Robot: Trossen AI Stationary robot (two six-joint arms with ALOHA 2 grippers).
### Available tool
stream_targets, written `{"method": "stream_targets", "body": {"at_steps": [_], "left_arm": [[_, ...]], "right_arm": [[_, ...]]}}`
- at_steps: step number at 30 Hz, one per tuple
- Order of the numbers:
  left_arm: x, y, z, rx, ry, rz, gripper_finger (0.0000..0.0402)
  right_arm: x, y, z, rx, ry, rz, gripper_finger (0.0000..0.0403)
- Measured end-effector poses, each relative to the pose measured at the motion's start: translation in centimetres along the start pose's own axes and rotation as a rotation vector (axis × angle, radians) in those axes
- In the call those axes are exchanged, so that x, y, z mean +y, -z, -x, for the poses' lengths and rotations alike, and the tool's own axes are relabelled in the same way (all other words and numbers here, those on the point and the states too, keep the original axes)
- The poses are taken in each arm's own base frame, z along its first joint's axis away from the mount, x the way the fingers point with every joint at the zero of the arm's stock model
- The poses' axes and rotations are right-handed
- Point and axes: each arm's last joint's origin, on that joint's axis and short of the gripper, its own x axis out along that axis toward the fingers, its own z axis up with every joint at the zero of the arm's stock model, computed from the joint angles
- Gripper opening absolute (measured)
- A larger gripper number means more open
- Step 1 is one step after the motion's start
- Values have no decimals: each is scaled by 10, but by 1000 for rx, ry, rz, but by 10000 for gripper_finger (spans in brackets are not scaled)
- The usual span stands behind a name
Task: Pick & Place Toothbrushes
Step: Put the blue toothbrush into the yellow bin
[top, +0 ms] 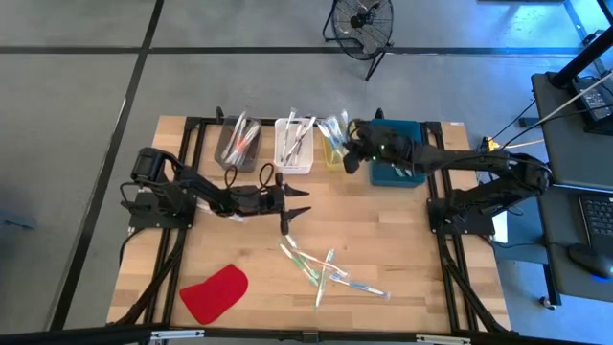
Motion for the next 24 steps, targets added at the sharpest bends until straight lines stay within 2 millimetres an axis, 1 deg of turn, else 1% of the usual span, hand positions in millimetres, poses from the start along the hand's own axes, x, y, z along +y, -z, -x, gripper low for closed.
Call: {"method": "stream_targets", "body": {"at_steps": [5,9,11,14,19,21,24], "left_arm": [[5,-2,0,3,-1,25,198],[9,-3,-1,4,19,49,198],[11,-3,-1,10,15,60,198],[13,-2,-2,14,7,60,198],[14,-1,-2,28,4,81,198],[14,0,-2,37,4,96,198],[17,2,-1,74,-20,144,198]], "right_arm": [[-19,-6,-3,-15,41,-53,31],[-29,-12,-4,-28,36,-84,31],[-33,-19,-4,-21,39,-92,31],[-33,-34,-2,3,50,-77,31],[-33,-53,-2,69,75,-48,31],[-32,-55,-5,107,84,-41,31],[-31,-53,-14,169,83,-30,31]]}}
